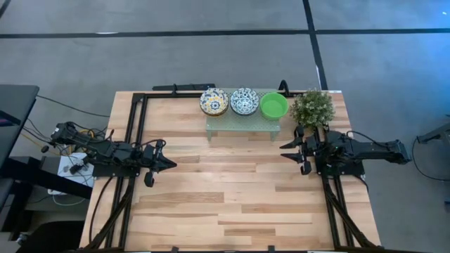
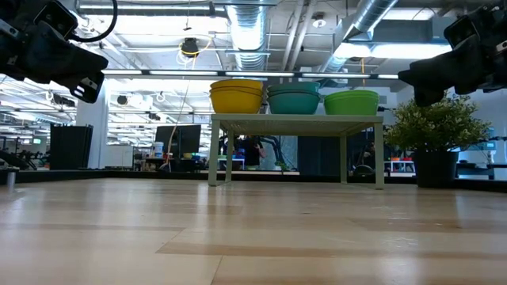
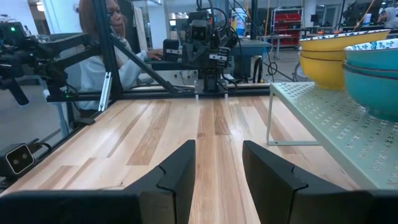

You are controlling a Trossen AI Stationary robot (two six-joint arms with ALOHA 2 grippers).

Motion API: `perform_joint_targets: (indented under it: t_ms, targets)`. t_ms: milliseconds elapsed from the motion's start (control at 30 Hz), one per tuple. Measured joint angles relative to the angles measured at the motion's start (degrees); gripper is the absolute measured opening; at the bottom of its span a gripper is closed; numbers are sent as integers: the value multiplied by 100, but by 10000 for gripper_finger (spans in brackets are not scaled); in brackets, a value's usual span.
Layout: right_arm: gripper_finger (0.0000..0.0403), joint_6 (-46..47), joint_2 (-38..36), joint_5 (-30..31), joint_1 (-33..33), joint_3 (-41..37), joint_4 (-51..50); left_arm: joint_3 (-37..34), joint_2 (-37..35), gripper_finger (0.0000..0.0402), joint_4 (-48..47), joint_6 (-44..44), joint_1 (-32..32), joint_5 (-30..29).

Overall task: Pick & Place Mini bowls
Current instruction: Return to Home Position

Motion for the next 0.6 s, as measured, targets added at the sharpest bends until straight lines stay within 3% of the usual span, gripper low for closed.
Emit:
perform_joint_targets:
  t_ms: [600]
  targets:
    - [129, -1, 0, 0, 0, 0, 0, 0, 0, 12, 39, 0, 0, 0]
